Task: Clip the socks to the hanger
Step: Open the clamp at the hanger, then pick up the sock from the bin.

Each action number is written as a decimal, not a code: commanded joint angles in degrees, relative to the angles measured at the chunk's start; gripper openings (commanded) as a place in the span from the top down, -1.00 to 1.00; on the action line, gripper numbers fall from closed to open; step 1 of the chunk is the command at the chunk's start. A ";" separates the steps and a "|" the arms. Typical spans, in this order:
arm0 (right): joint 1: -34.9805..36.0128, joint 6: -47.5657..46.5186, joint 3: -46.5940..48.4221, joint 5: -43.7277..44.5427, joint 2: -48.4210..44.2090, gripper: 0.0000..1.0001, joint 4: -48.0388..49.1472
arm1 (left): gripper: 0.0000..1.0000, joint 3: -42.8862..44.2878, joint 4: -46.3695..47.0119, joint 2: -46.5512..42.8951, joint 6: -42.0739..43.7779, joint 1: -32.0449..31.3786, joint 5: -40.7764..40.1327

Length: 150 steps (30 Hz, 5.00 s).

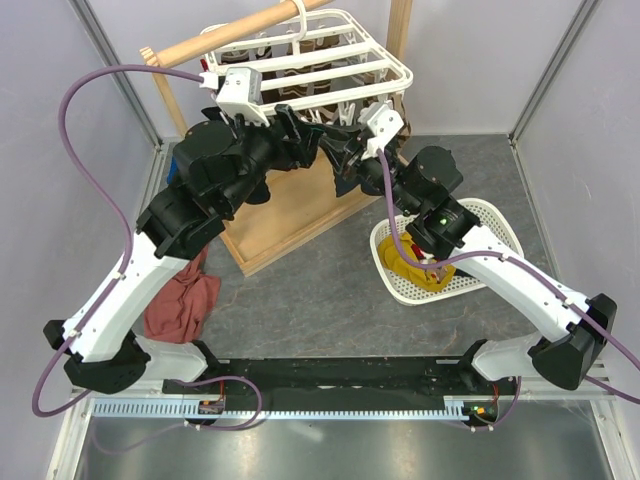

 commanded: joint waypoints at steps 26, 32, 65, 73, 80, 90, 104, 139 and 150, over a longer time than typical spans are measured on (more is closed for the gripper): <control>8.09 -14.61 -1.59 13.35 -1.01 1.00 0.10 | -0.17 7.47 0.25 5.48 -6.81 -0.96 -10.76; 8.35 -14.61 -2.47 13.88 -1.01 1.00 0.46 | -0.12 6.51 1.92 4.52 -7.43 -0.87 -12.35; 8.44 1.37 -5.89 22.47 -8.91 -0.42 -15.96 | 0.93 -2.55 5.17 1.52 -0.57 -0.78 -10.15; 7.74 10.87 -11.87 38.04 -16.82 -0.54 -36.62 | 0.87 -3.25 6.66 1.52 1.27 -0.79 -8.57; 1.33 21.68 -21.61 43.06 -24.81 -0.55 -46.56 | 0.86 -3.08 7.10 1.17 1.80 -0.79 -8.22; -23.43 32.57 -31.20 36.57 -21.67 -0.58 -40.87 | 0.86 -3.16 7.28 0.73 2.15 -0.79 -8.31; -37.17 65.52 -32.97 35.42 -2.34 -0.36 -34.26 | 0.86 -3.08 7.90 0.73 1.45 -0.79 -6.99; -39.20 50.11 -32.71 27.95 -7.24 1.00 -33.03 | 0.86 -3.08 7.81 0.03 1.62 -0.79 -7.25; -31.56 17.49 -24.80 19.43 -22.53 1.00 -31.11 | 0.86 -2.90 7.81 0.21 1.54 -0.79 -6.90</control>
